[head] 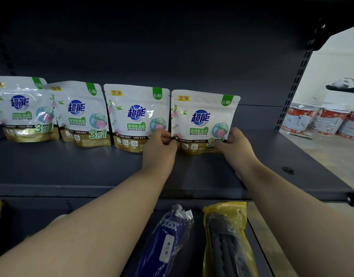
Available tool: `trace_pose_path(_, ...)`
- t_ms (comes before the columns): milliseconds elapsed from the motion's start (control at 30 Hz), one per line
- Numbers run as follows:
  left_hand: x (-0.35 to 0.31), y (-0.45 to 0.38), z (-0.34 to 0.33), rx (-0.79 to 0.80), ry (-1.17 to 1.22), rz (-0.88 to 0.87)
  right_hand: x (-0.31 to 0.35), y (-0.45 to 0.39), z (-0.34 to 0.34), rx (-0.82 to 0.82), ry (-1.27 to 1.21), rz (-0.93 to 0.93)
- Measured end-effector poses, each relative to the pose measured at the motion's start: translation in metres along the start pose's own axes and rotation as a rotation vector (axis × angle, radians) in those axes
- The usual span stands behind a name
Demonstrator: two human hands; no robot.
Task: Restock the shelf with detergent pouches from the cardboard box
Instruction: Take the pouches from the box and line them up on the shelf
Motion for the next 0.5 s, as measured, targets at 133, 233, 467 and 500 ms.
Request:
trace_pose_path(133, 0.0, 0.0, 0.001, -0.003, -0.034, -0.016, -0.001, 0.0, 0.0, 0.002, -0.018, -0.001)
trace_pose_path(233, 0.0, 0.001, 0.003, -0.021, -0.054, -0.008, -0.001, 0.002, 0.0, 0.004, -0.016, -0.006)
trace_pose_path(467, -0.002, 0.013, 0.015, -0.081, -0.103, 0.015, 0.012, 0.017, 0.011, -0.142, -0.079, 0.016)
trace_pose_path(500, -0.001, 0.016, 0.017, -0.077, -0.097, 0.019, 0.014, 0.022, 0.014, -0.163, -0.12, 0.01)
Point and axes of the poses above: each hand's wrist, its own y-axis away from the middle knuckle, its own z-axis out of the back of the hand, x = y × z, the point moved 8 cm from there along -y, towards the middle knuckle, and after that the axes turned 12 degrees about -y, right-handed, at the moved point
